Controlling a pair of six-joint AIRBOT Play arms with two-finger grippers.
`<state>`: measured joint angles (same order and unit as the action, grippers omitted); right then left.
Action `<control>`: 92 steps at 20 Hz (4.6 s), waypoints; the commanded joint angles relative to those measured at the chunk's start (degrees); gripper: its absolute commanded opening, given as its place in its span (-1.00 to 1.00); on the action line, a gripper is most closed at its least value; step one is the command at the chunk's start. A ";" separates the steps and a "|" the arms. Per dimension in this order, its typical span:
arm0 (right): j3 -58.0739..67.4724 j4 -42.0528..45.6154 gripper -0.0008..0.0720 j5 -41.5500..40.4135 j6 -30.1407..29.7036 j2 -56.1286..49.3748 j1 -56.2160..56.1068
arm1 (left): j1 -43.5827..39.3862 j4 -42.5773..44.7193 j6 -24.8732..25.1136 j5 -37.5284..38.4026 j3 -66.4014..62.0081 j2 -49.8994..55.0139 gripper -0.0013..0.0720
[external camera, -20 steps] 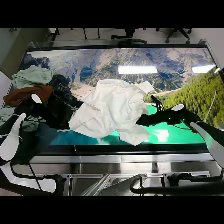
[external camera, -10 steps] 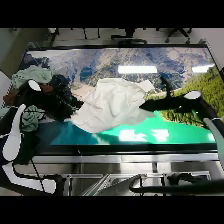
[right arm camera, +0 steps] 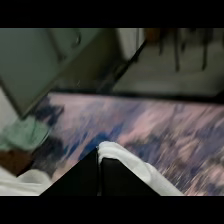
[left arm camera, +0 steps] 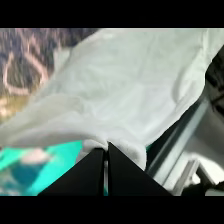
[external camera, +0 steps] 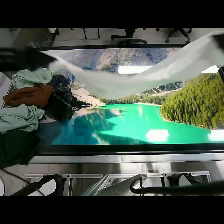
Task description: Fold the shirts.
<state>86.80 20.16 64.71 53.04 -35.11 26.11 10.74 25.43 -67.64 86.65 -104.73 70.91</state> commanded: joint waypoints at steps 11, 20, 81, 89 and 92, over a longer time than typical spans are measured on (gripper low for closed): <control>14.69 -11.67 -0.93 8.66 -3.78 -9.01 9.68 | 10.34 8.11 -5.01 -12.74 7.06 -19.34 -0.94; 2.08 13.25 -0.93 -7.02 -1.16 -38.73 -14.62 | -15.56 30.45 -8.02 -25.35 11.89 22.08 -0.94; -23.98 14.71 -0.93 18.56 6.97 -19.41 1.53 | 1.51 16.04 0.50 2.51 27.06 14.08 -0.94; 24.74 -2.62 -0.93 12.17 8.39 -9.01 14.19 | 15.61 -2.47 -2.34 -0.55 -10.49 -10.01 -0.94; 34.05 0.94 -0.93 6.75 9.16 -8.02 14.16 | 24.06 -2.49 -2.36 -2.01 -16.02 -15.47 -0.94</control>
<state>110.39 20.49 76.69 61.12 -44.64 39.24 28.03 24.45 -69.45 87.11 -113.58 61.04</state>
